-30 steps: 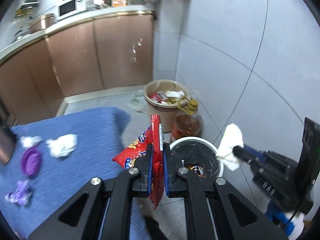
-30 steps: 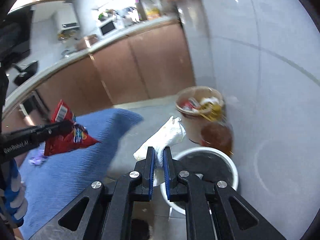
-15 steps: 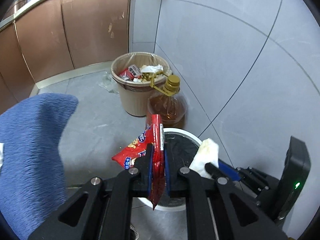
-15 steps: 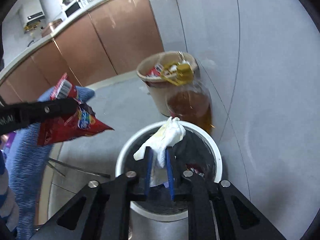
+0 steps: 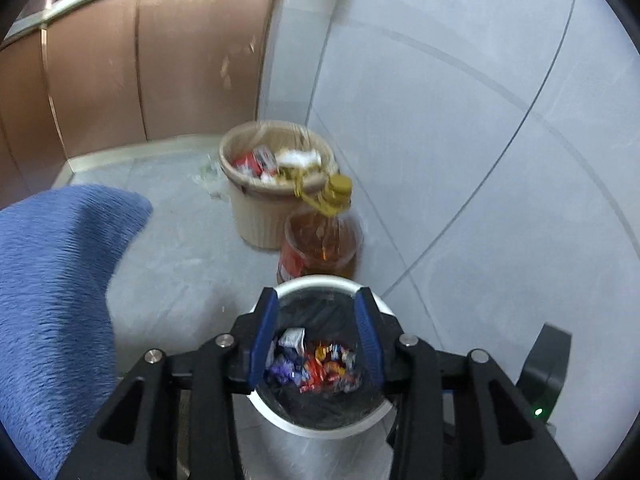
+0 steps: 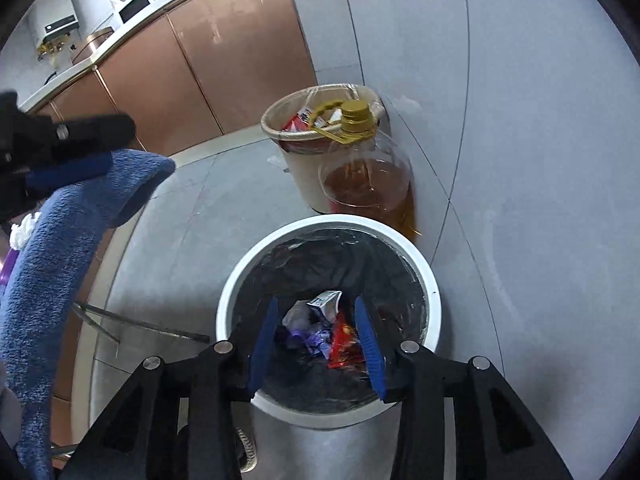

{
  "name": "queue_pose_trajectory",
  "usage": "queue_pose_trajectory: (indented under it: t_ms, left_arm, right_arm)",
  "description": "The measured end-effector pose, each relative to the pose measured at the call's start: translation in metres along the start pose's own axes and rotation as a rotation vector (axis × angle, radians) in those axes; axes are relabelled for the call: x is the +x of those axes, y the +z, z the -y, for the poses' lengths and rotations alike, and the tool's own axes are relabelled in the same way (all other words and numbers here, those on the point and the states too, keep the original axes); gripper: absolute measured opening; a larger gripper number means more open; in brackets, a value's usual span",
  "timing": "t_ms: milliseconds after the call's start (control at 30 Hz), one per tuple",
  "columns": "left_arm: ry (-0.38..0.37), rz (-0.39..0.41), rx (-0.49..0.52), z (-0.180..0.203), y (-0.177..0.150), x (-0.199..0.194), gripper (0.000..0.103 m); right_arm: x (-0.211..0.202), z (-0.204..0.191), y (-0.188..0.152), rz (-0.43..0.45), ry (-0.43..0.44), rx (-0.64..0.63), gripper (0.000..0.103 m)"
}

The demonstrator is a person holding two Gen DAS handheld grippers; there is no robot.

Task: Collect trash
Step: 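Open both tools over the bin to drop the snack bag and tissue, then move both tools back over the table toward the remaining trash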

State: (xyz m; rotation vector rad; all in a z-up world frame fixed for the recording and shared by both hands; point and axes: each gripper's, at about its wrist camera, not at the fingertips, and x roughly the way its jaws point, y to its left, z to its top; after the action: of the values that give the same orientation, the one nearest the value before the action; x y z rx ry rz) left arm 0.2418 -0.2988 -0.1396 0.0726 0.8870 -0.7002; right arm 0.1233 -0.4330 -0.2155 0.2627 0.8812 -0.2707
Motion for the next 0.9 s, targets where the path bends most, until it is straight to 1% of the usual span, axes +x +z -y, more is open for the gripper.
queue_pose_trajectory:
  t_ms: [33,167,300,467,533,633,667,767,800,900]
  left_arm:
    - [0.019,0.047,0.000,-0.002,-0.001,-0.013,0.038]
    - [0.045,0.135,0.003,-0.008,-0.004,-0.052,0.038]
    - [0.090,0.231,0.005,-0.013,-0.010,-0.097,0.038]
    - [0.126,0.287,0.016,-0.017,-0.019,-0.145,0.038]
    - [0.140,0.303,0.015,-0.018,-0.023,-0.163,0.038]
    - [0.170,0.321,0.017,-0.022,-0.031,-0.190,0.038]
    - [0.185,0.327,0.017,-0.024,-0.035,-0.200,0.040]
    - [0.236,0.345,0.002,-0.030,-0.045,-0.226,0.054]
    - [0.254,0.353,-0.008,-0.034,-0.049,-0.236,0.056]
    - [0.289,0.362,-0.025,-0.043,-0.061,-0.258,0.057]
  right_arm:
    - [-0.004,-0.003,0.000,0.006,0.002,-0.002,0.040]
    - [-0.022,-0.014,0.000,0.034,0.012,-0.012,0.043]
    - [-0.048,-0.026,0.002,0.078,0.026,-0.024,0.047]
    - [-0.082,-0.042,0.004,0.139,0.041,-0.043,0.055]
    - [-0.098,-0.049,0.006,0.169,0.047,-0.052,0.061]
    - [-0.126,-0.062,0.008,0.224,0.054,-0.072,0.066]
    - [-0.135,-0.065,0.008,0.240,0.057,-0.078,0.070]
    - [-0.160,-0.077,0.008,0.284,0.072,-0.097,0.073]
    - [-0.168,-0.082,0.008,0.298,0.077,-0.104,0.074]
    - [-0.187,-0.095,0.006,0.330,0.091,-0.127,0.077]
